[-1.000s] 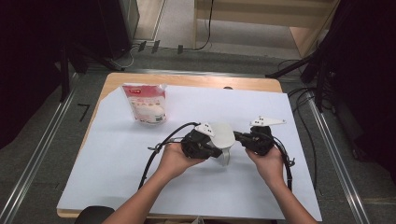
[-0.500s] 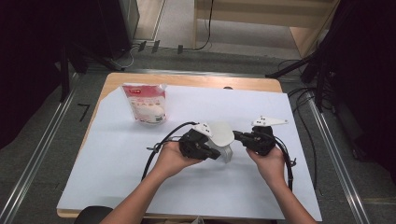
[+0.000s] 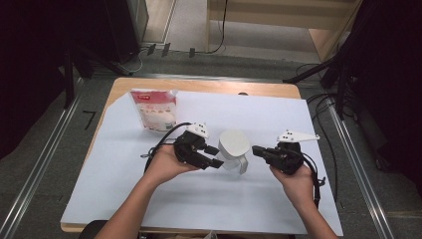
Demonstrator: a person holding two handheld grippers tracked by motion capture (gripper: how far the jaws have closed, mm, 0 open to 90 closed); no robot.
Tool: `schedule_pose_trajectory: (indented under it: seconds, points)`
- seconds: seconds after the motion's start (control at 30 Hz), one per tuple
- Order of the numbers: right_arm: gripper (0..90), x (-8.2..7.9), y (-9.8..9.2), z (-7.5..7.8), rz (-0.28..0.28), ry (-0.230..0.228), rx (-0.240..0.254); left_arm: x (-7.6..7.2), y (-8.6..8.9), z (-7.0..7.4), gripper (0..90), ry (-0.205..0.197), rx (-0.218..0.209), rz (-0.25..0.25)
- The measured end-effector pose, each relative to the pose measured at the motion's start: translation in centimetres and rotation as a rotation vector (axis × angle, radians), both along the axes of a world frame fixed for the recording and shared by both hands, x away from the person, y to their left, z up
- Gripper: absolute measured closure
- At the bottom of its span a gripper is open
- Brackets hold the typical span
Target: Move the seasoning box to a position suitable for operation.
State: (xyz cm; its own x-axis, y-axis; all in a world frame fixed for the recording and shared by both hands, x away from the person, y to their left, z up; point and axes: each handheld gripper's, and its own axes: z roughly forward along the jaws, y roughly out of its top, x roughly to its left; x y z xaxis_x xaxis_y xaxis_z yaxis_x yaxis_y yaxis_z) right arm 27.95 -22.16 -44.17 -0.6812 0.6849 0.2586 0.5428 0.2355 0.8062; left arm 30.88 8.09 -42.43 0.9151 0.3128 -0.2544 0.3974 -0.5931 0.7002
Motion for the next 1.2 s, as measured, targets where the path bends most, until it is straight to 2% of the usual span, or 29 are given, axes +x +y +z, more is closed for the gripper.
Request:
schedule_pose_trajectory:
  seconds: [0.3,0.4,0.53,0.57,0.67,0.77,0.9,1.03,1.2]
  points:
    - [90.0,-2.2,0.8,-0.2,0.031,-0.021,-0.016,0.6,1.7,0.5,43.5,-0.021,-0.015,0.034]
    - [90.0,-2.7,1.1,-0.3,0.040,-0.011,-0.016,0.8,2.2,0.6,41.9,-0.023,-0.015,0.044]
    - [90.0,-3.3,1.9,-0.9,0.066,-0.004,0.003,0.9,2.8,0.7,41.6,-0.054,0.010,0.056]
    - [90.0,-3.4,2.2,-1.0,0.070,-0.004,-0.012,1.0,2.9,0.7,41.4,-0.054,0.007,0.061]
    - [90.0,-3.6,3.1,-1.4,0.093,0.001,-0.033,1.1,3.1,0.8,39.9,-0.054,-0.008,0.075]
    - [90.0,-3.7,3.8,-1.8,0.095,-0.004,-0.037,1.2,3.2,0.8,39.7,-0.046,-0.026,0.080]
    - [90.0,-3.7,4.5,-2.6,0.094,-0.009,-0.048,1.3,3.4,0.7,41.0,-0.027,-0.028,0.087]
    - [90.0,-3.5,4.7,-3.1,0.087,0.008,-0.064,1.4,3.4,0.8,40.8,-0.031,-0.037,0.089]
    - [90.0,-3.3,4.5,-3.1,0.080,0.001,-0.070,1.4,3.4,0.7,40.9,-0.030,-0.025,0.087]
